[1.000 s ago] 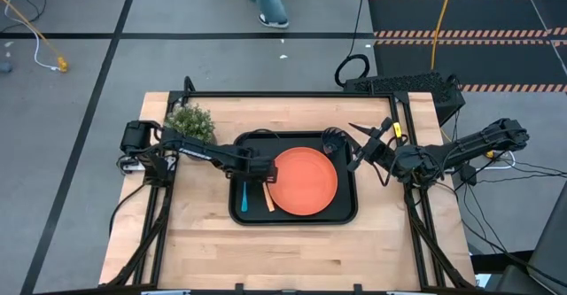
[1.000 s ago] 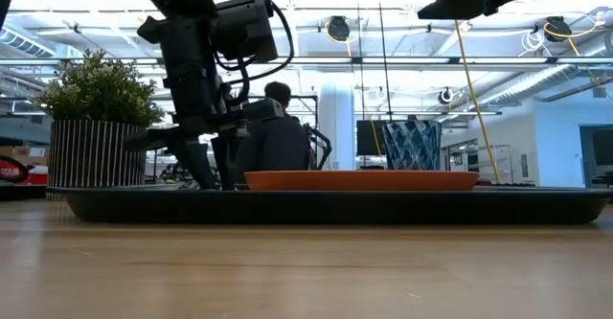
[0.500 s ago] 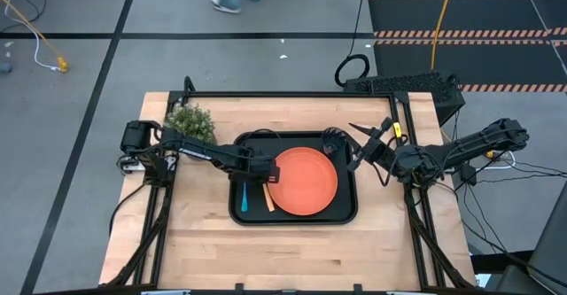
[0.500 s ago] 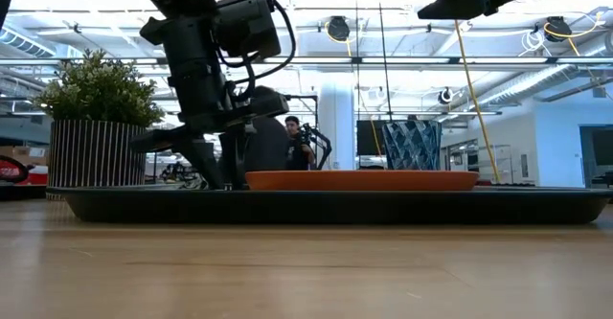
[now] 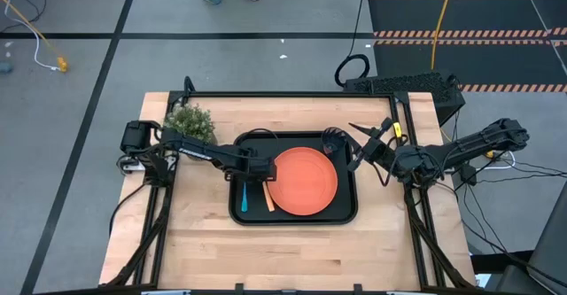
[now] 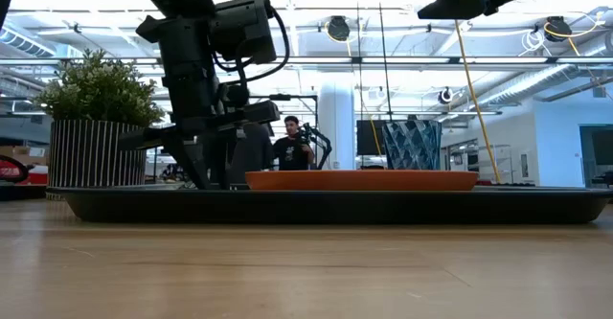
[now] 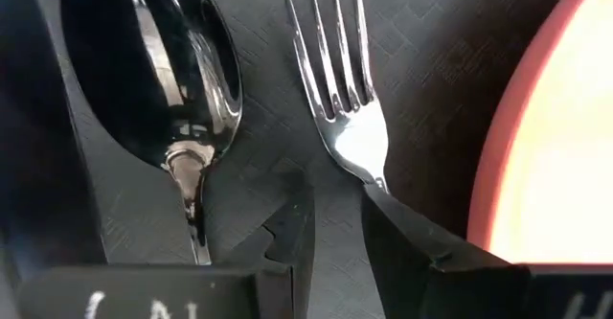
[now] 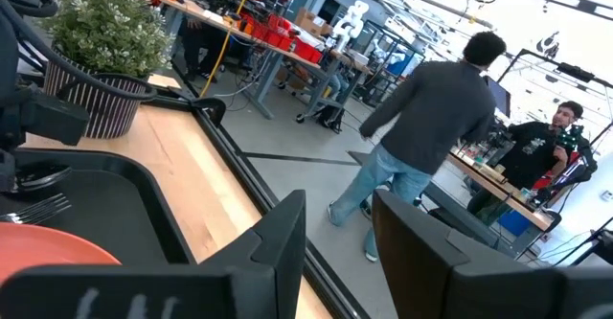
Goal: Pick and place plate/cup/fork/spoon on tray
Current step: Adjust the light orange fork on the black serving tray
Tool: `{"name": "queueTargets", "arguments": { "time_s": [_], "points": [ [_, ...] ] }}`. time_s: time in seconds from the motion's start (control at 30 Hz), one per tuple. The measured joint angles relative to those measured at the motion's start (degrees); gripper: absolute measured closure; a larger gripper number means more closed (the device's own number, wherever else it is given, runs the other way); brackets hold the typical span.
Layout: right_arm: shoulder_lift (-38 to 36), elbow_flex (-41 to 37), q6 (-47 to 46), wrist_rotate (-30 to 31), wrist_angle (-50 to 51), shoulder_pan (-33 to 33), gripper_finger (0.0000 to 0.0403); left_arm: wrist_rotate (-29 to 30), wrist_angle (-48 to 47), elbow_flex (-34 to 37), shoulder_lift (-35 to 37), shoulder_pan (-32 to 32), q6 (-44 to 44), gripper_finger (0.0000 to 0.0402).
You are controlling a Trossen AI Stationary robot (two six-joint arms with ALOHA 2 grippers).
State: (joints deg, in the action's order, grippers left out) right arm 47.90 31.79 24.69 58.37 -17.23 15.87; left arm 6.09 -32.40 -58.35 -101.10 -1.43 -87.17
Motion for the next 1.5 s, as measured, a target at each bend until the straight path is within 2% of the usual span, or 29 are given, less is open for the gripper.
{"name": "queueTargets", "arguments": {
  "time_s": [0.3, 0.9, 1.07, 1.5],
  "points": [
    [0.00, 0.00, 0.00, 0.00, 0.00, 0.00, 0.0289, -0.39, 4.46, -0.02, 0.00, -0.27, -0.66, 0.0311],
    [0.00, 0.00, 0.00, 0.00, -0.02, 0.00, 0.0289, -1.59, 3.82, -0.02, 0.00, -0.27, -7.82, 0.0311],
    [0.00, 0.00, 0.00, 0.00, -0.03, -0.02, 0.0289, -1.57, 0.41, -0.02, -0.10, -0.27, -10.39, 0.0311],
    [0.00, 0.00, 0.01, 0.00, -0.06, -0.02, 0.0289, -0.22, 3.04, -1.66, -0.20, 0.03, -8.35, 0.0311]
  ]
}}
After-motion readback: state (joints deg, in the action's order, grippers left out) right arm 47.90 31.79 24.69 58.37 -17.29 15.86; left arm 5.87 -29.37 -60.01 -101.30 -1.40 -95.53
